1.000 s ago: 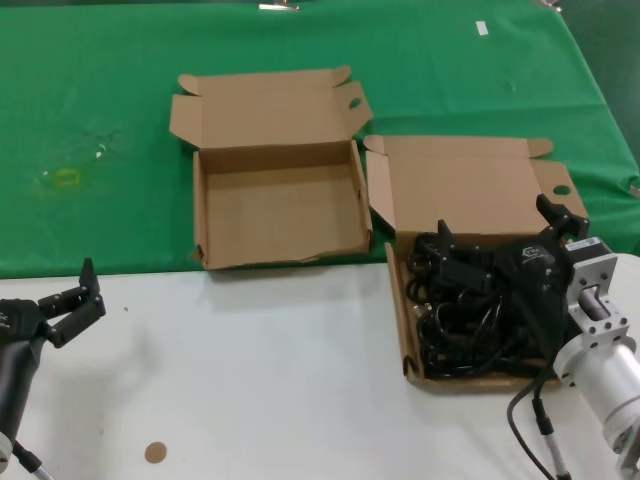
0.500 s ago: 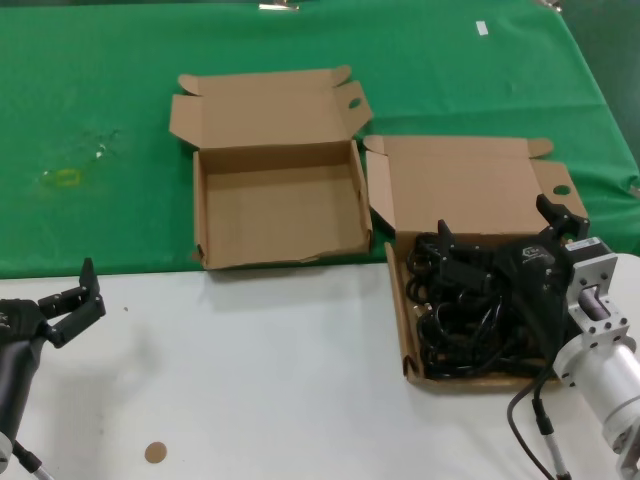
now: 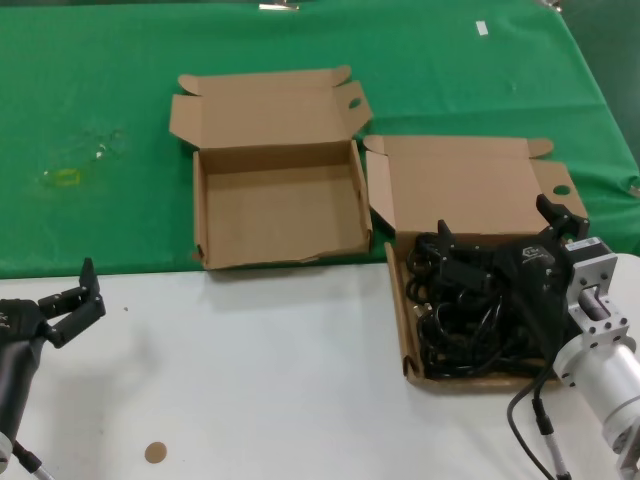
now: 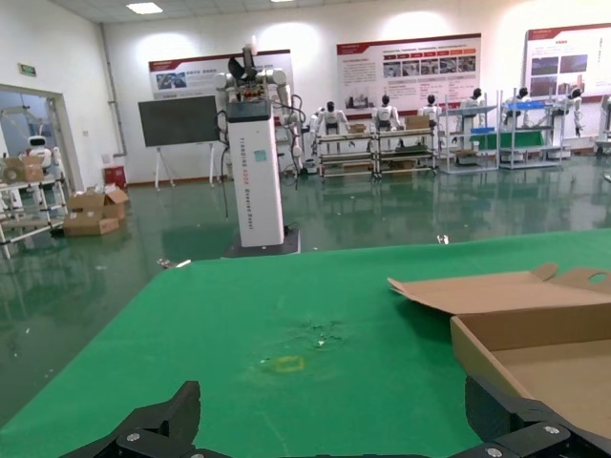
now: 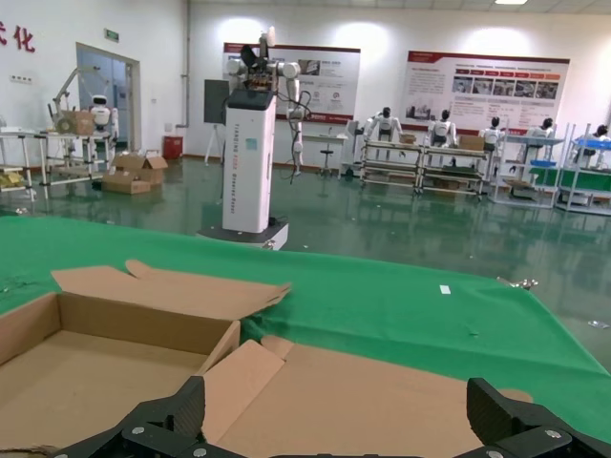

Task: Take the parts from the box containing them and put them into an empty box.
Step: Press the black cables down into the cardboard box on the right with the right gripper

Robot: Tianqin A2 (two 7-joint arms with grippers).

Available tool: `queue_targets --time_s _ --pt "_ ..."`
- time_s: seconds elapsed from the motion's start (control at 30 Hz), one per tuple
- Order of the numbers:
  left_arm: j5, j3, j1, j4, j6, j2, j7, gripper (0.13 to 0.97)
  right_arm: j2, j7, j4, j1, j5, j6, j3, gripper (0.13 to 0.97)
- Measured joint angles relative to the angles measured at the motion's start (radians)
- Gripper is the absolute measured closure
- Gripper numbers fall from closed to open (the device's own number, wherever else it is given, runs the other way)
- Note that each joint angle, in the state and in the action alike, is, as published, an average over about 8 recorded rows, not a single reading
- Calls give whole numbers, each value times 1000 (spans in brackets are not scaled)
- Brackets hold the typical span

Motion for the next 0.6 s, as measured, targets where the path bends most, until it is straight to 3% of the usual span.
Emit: queue_targets --time_s 0.6 --pt "0 0 0 0 0 0 0 132 0 0 0 0 0 0 0 129"
